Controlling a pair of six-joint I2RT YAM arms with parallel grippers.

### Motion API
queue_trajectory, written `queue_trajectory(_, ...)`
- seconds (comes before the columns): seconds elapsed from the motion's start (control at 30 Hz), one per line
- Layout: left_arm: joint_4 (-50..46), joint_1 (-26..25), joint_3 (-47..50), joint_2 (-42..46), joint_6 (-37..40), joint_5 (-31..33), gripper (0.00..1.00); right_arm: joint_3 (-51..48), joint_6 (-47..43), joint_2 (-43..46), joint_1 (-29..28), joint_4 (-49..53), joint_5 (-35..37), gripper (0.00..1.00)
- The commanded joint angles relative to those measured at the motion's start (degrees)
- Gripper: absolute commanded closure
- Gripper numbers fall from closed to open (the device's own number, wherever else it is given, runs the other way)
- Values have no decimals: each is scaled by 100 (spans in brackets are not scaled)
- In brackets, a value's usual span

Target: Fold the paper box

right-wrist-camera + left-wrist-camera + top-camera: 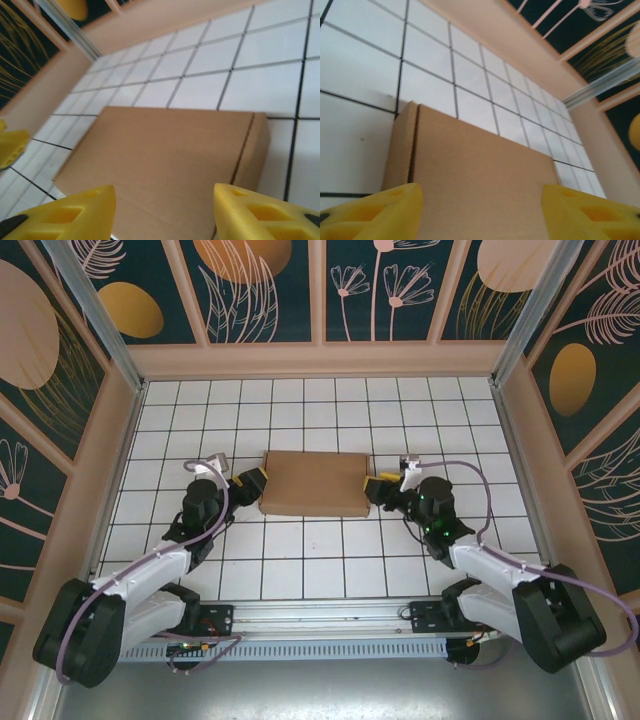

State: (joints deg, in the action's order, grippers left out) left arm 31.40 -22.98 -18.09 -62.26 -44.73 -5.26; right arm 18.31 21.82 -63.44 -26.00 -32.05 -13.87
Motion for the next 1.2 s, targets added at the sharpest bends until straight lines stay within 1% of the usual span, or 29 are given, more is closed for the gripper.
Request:
queue_trajectory(0.0, -536, 48, -308, -503, 97, 190, 42, 730, 284, -525, 8, 1311, 326, 49)
queue_trajectory(0.1, -363, 79, -302, -925, 16, 44, 45, 1151, 526, -1003, 7, 1943, 398, 48)
queue_trajectory(0.2, -29, 90, -318, -1354, -49, -69, 47, 1329, 661, -1401, 7, 2171, 436, 47)
queue_trajectory(0.3, 164, 92, -470, -1846, -144, -264, 51, 1431, 674, -1815, 7, 2156, 453, 53)
queue_trajectory(0.43, 476, 92, -683, -2388, -291, -445, 57, 1805, 589, -2496, 2, 2256, 413, 60)
queue_trajectory(0.53, 444, 92, -1018, -2765, -200, -408, 62, 2161, 533, -2958, 129, 2242, 451, 65)
queue_trajectory(0.63, 358, 149, -1486, -3184, -109, -464, 65, 2607, 514, -3363, 399, 2208, 290, 67)
queue_trajectory(0.73, 136, 250, -2043, -3552, 34, -500, 64, 3265, 419, -3833, 679, 2470, -10, 70)
queue_trajectory(0.83, -71, 300, -2479, -3896, 146, -560, 64, 3778, 268, -4122, 771, 2798, -88, 69)
queue_trajectory(0.87, -117, 303, -2559, -3929, 155, -600, 62, 3864, 240, -4153, 778, 2873, -108, 68)
queue_trajectory(0.9, -156, 311, -2628, -3929, 155, -619, 59, 3936, 226, -4150, 777, 2934, -116, 66)
queue_trajectory(1.0, -318, 337, -2720, -3648, 284, -548, 44, 3846, 232, -3821, 806, 2956, -94, 56)
queue_trajectory(1.1, -719, 382, -2865, -2991, 638, -296, 24, 3583, 322, -3100, 952, 2814, -99, 37)
queue_trajectory(1.13, -896, 381, -2950, -2776, 828, -215, 9, 3549, 315, -2828, 1011, 2818, -114, 32)
queue_trajectory(1.17, -1073, 384, -3022, -2573, 960, -118, 1, 3540, 278, -2611, 1038, 2843, -78, 27)
